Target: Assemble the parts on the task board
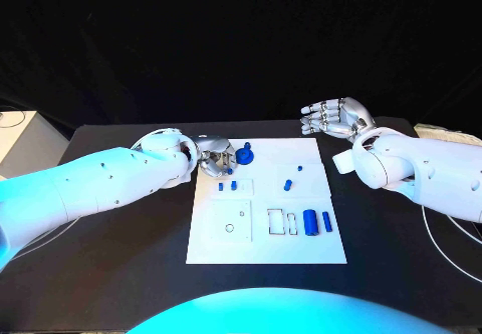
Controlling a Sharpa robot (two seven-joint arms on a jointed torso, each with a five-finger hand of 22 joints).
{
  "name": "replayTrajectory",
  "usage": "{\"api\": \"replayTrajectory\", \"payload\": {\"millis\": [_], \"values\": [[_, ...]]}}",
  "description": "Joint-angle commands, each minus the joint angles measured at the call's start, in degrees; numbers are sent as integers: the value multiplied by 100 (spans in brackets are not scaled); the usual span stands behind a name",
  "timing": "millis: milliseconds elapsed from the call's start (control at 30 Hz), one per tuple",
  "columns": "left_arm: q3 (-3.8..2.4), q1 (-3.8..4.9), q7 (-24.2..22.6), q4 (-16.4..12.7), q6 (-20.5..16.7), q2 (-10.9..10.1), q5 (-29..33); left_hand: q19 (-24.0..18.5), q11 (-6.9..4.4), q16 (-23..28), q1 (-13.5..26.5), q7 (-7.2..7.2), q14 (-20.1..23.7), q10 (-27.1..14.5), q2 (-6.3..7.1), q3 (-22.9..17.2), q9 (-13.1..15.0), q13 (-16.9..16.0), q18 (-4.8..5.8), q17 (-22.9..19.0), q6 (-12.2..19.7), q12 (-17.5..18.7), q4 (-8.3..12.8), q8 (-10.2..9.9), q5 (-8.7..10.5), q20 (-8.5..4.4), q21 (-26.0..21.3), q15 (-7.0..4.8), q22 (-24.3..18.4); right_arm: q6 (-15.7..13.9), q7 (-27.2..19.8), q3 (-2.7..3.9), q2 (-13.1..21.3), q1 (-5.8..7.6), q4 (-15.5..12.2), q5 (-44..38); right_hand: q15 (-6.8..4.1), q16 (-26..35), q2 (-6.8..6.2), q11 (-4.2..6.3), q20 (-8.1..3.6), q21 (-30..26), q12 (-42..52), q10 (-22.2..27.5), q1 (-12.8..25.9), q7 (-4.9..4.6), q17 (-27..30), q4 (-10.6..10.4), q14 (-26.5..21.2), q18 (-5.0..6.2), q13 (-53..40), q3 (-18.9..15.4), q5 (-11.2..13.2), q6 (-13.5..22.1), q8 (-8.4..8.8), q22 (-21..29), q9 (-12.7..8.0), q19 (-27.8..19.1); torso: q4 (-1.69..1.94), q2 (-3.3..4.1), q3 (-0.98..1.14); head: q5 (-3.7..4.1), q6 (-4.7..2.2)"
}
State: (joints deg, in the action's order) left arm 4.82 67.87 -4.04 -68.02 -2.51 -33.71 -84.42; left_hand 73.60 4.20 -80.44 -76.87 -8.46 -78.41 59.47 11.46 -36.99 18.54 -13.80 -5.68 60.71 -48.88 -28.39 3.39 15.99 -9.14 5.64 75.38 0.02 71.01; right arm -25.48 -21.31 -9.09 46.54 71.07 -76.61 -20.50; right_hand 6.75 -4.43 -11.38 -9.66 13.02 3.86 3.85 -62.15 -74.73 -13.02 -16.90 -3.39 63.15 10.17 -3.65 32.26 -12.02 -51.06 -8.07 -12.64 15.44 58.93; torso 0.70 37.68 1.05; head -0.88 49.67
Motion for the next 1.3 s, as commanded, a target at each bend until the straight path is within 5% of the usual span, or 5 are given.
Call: {"api": "replayTrajectory", "payload": {"millis": [33, 567, 800, 1000, 1300], "values": [[-3, -3, -23, -2, -25, -4, 45, 7, -15, 0, 17, 3, -3, -39, 30, 24, -12, -18, 28, 10, 80, -22, -3, -59, 2, 47, -18, 24, -6, 71, -4, 2, 3, -2, -7, -39, 44, 34, 20, -12, 14, -20, -20, 47, 11, -6, 11, 33, -20, 20, 10, -11, -23, -30, 21, 14, -10, -31, 1, 1, -1, -3, 2], [-20, -4, 15, -7, -93, -126, 111, -12, -25, 9, 7, 18, 15, -50, 24, 18, -27, -56, 21, -30, 189, -37, -7, -135, -4, 43, -39, 18, -30, 60, 88, 2, 23, -3, -8, -205, 34, 7, 18, -15, 15, 6, -16, 96, -21, -7, 35, 68, 30, 32, 7, -20, 27, -45, 28, 59, -19, -14, 0, 2, -3, 7, -9], [-159, 1, -268, -70, -597, -444, 1520, -330, 11, 179, -32, -47, 227, -63, -54, -41, 31, -138, -74, -420, -55, -105, -13, -34, -13, 51, -337, 42, -385, 100, 393, 3, 114, -4, -38, -1351, -378, -582, 105, 215, -438, 726, 156, -381, -302, 161, -220, 381, 1187, 21, -5, -173, 210, -390, -106, -243, 1, 970, -2, -14, 6, 86, -70], [-271, 21, -777, -310, -643, -850, 3820, -1296, 128, 934, -61, -117, 1055, -284, -106, -69, 60, -211, -343, -1755, -184, -158, 3, -5, -29, 124, -1323, 132, -1469, 250, 950, 3, 226, -2, -133, -2972, -709, -1590, 179, 488, -865, 1975, 127, -893, -383, 353, -945, 572, 2287, -7, -16, -319, 185, -766, -190, -1146, 0, 1529, -10, -28, 12, 187, -135], [-309, 20, -1360, -852, -301, -1402, 5930, -2105, 192, 2166, 432, -129, 2005, -463, 39, 324, 91, 2, -490, -2954, -146, 86, -376, -44, -47, 245, -2722, 244, -2631, 520, 1931, 4, 314, -10, -263, -5885, -770, -4769, -81, 557, -856, 5025, -17, -1104, -59, 438, -3204, 314, 2265, -335, -38, 91, 549, -851, -174, -4076, 95, 2048, -9, -40, -9, 406, -232]]}}
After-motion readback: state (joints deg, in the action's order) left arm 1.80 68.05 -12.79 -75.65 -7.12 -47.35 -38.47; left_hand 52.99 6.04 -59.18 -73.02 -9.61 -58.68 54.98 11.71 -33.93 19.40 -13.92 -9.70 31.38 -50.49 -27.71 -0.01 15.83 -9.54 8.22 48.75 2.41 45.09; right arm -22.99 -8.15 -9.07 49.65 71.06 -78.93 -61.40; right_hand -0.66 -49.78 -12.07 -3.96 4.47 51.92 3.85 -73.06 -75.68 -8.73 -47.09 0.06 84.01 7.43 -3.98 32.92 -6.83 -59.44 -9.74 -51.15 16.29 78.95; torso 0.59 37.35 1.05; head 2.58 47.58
